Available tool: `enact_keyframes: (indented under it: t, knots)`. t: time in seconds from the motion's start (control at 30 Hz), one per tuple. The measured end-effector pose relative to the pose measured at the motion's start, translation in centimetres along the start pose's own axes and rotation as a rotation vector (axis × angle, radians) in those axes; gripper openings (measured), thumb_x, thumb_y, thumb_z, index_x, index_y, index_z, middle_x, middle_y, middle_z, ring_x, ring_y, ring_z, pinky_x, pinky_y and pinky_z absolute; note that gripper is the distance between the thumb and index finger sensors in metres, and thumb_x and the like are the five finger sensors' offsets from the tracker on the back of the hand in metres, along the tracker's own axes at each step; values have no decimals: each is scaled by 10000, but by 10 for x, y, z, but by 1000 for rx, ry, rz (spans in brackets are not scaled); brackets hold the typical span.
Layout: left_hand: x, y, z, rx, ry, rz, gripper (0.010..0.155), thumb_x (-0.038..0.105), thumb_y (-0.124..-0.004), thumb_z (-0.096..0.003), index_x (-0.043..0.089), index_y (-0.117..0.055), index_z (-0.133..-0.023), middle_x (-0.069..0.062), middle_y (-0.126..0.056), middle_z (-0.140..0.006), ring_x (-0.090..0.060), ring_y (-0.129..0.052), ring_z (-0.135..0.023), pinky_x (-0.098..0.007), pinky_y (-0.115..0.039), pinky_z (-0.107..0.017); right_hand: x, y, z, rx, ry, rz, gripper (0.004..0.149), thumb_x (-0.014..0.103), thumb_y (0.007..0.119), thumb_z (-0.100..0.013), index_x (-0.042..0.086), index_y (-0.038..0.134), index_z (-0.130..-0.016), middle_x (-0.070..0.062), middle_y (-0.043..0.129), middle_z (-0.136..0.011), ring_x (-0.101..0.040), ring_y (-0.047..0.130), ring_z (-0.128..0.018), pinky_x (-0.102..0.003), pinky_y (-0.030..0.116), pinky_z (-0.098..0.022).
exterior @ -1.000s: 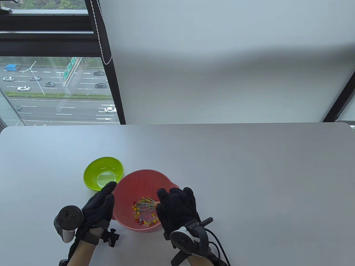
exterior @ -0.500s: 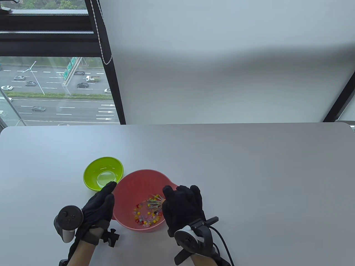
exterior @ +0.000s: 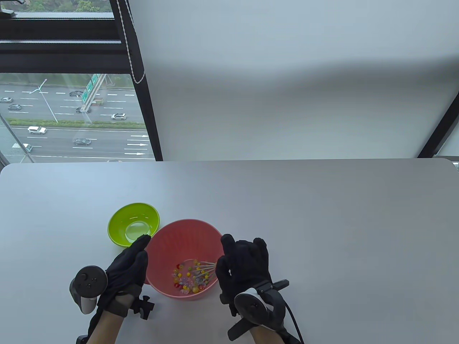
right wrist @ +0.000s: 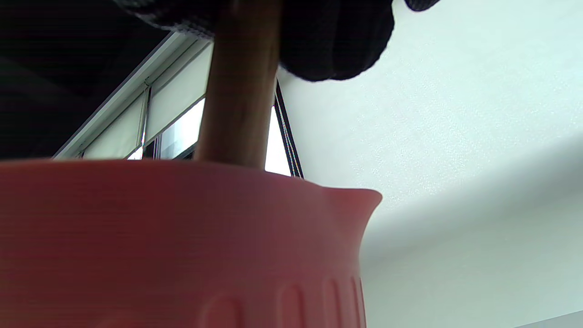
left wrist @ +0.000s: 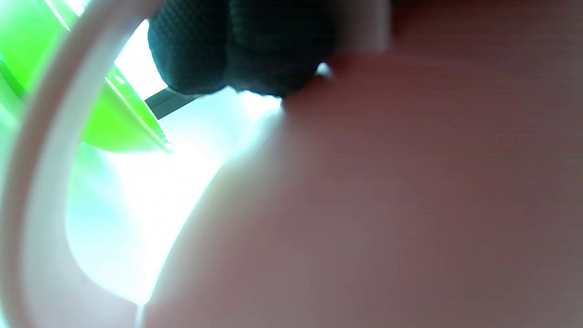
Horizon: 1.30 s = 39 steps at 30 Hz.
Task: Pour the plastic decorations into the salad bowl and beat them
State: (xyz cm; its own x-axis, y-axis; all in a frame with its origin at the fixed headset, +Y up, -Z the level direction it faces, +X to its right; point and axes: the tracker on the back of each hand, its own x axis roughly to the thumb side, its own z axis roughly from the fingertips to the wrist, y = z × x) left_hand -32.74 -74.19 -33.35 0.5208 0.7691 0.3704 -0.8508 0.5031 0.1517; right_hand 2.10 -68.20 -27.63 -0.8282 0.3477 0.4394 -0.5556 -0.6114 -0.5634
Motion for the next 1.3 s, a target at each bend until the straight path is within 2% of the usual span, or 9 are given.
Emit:
enact_keyframes:
  t: [0.2, 0.43, 0.93, 1.3]
  knots:
    - [0, 0, 0, 0, -1, 1, 580, 519, -615, -553, 193, -698, -1026, -23, -944, -489, -336, -884, -596, -561, -522, -738, 2, 11, 1, 109, 36, -82, 595, 524, 619, -610, 317, 384, -1117, 110, 786, -801, -256, 737, -851, -550, 380, -783]
    - [0, 0, 0, 0, -1, 0, 580, 519, -613, -553, 193, -697, -1026, -23, -943, -490, -336, -884, -597, -561, -522, -739, 13, 20, 5, 156, -22, -37, 611, 525, 600, -622, 337, 311, -1127, 112, 726, -888, -262, 667, -923, -545, 338, -794]
    - [0, 0, 0, 3, -4, 0, 580, 518, -613, -553, 192, -699, -1025, -23, -943, -490, -336, -883, -598, -560, -522, -739, 20, 18, 8, 68, -118, 130, 601, 516, 599, -625, 348, 307, -1122, 104, 714, -892, -268, 647, -929, -545, 330, -790]
    - [0, 0, 0, 4, -6, -2, 581, 518, -613, -553, 191, -698, -1026, -24, -943, -490, -336, -883, -598, -560, -522, -739, 21, 8, 4, 23, -129, 155, 588, 518, 618, -617, 347, 353, -1113, 101, 751, -839, -262, 682, -890, -544, 348, -784]
